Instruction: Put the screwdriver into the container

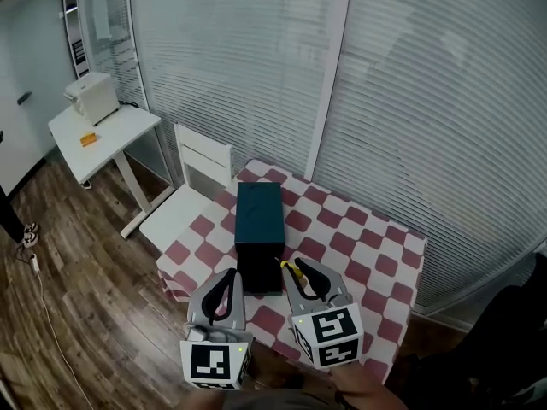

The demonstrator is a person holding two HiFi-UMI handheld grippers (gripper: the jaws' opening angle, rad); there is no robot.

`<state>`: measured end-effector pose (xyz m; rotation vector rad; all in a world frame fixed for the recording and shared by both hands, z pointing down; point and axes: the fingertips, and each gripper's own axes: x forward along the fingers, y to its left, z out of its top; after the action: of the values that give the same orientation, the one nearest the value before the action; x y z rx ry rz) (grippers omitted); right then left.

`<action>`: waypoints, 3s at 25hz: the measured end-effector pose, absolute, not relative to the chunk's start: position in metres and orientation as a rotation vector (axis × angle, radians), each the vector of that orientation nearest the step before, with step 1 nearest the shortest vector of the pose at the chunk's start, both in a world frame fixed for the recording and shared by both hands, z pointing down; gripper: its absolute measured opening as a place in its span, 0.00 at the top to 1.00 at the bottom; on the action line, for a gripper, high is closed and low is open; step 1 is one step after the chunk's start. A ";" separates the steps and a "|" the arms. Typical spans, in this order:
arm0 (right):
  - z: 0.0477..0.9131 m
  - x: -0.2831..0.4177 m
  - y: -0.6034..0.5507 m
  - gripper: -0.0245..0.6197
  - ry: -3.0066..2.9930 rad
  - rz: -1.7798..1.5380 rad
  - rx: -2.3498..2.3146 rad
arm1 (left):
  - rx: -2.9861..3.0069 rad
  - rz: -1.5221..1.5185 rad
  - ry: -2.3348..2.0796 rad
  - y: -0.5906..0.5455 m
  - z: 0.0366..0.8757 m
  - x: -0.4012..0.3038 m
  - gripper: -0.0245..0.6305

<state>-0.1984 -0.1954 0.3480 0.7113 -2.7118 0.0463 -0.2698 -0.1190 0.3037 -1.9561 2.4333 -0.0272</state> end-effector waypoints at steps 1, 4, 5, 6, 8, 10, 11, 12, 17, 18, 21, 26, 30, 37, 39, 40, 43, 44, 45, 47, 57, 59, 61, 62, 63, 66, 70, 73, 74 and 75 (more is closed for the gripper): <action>0.351 -0.207 -0.195 0.81 -2.711 0.051 0.703 | -1.956 -0.032 2.437 -0.119 0.305 -0.277 0.96; 0.363 -0.227 -0.195 0.81 -2.701 0.071 0.688 | -1.971 -0.042 2.437 -0.123 0.309 -0.292 0.96; 0.368 -0.231 -0.196 0.81 -2.695 0.077 0.686 | -1.980 -0.041 2.438 -0.125 0.312 -0.295 0.96; 0.373 -0.234 -0.198 0.81 -2.688 0.084 0.685 | -1.990 -0.046 2.440 -0.127 0.314 -0.298 0.96; 0.385 -0.240 -0.202 0.81 -2.672 0.105 0.685 | -2.011 -0.070 2.446 -0.131 0.321 -0.303 0.96; 0.396 -0.244 -0.206 0.81 -2.652 0.129 0.684 | -2.036 -0.081 2.440 -0.134 0.328 -0.306 0.96; 0.402 -0.246 -0.207 0.81 -2.641 0.140 0.683 | -2.048 -0.086 2.442 -0.136 0.332 -0.308 0.96; 0.407 -0.247 -0.208 0.81 -2.630 0.151 0.683 | -2.058 -0.095 2.452 -0.137 0.336 -0.311 0.96; 0.434 -0.260 -0.215 0.81 -2.591 0.186 0.676 | -2.102 -0.128 2.492 -0.146 0.359 -0.325 0.96; 0.439 -0.263 -0.217 0.81 -2.586 0.186 0.675 | -2.114 -0.138 2.497 -0.148 0.364 -0.326 0.96; 0.450 -0.269 -0.217 0.81 -2.591 0.181 0.668 | -2.145 -0.164 2.517 -0.151 0.378 -0.331 0.96; 0.471 -0.274 -0.217 0.81 -2.570 0.185 0.654 | -2.180 -0.189 2.536 -0.156 0.398 -0.335 0.96; 0.492 -0.272 -0.216 0.81 -2.523 0.220 0.649 | -2.201 -0.196 2.539 -0.161 0.405 -0.338 0.96; 0.529 -0.266 -0.213 0.81 -2.414 0.263 0.623 | -2.256 -0.203 2.535 -0.173 0.423 -0.339 0.96; 0.535 -0.266 -0.213 0.80 -2.397 0.271 0.614 | -2.267 -0.201 2.533 -0.176 0.427 -0.339 0.96; 0.536 -0.266 -0.212 0.80 -2.393 0.275 0.611 | -2.272 -0.200 2.532 -0.177 0.428 -0.339 0.96; 0.541 -0.264 -0.212 0.80 -2.381 0.283 0.605 | -2.283 -0.195 2.531 -0.180 0.431 -0.339 0.96; 0.542 -0.264 -0.212 0.80 -2.377 0.284 0.602 | -2.285 -0.192 2.530 -0.181 0.431 -0.338 0.96; 0.543 -0.264 -0.211 0.80 -2.374 0.285 0.599 | -2.285 -0.194 2.528 -0.182 0.430 -0.338 0.96; 0.545 -0.265 -0.211 0.80 -2.373 0.288 0.592 | -2.283 -0.200 2.524 -0.184 0.429 -0.338 0.96; 0.530 -0.259 -0.207 0.80 -2.415 0.289 0.612 | -2.269 -0.185 2.505 -0.180 0.419 -0.329 0.96; 0.517 -0.254 -0.208 0.81 -2.439 0.280 0.631 | -2.259 -0.181 2.488 -0.179 0.411 -0.324 0.96; 0.500 -0.248 -0.210 0.82 -2.473 0.272 0.662 | -2.254 -0.161 2.465 -0.179 0.400 -0.316 0.96; 0.489 -0.244 -0.211 0.83 -2.493 0.266 0.682 | -2.251 -0.150 2.453 -0.179 0.393 -0.312 0.96; 0.478 -0.241 -0.213 0.85 -2.516 0.258 0.701 | -2.246 -0.141 2.439 -0.180 0.386 -0.307 0.96; 0.442 -0.228 -0.219 0.91 -2.595 0.241 0.764 | -2.221 -0.110 2.389 -0.186 0.362 -0.294 0.96; 0.394 -0.210 -0.227 0.92 -2.695 0.192 0.831 | -2.179 -0.063 2.308 -0.197 0.325 -0.274 0.96; 0.361 -0.196 -0.230 0.92 -2.749 0.123 0.874 | -2.151 -0.025 2.245 -0.202 0.299 -0.256 0.96; 0.352 -0.191 -0.231 0.92 -2.762 0.101 0.888 | -2.145 -0.017 2.228 -0.203 0.293 -0.250 0.96; 0.344 -0.186 -0.231 0.92 -2.774 0.083 0.902 | -2.140 -0.012 2.214 -0.203 0.287 -0.245 0.96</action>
<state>-0.1857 -0.2309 0.3437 0.9015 -2.7742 0.0828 -0.2446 -0.2030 0.2868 -2.1396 2.2138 -0.0120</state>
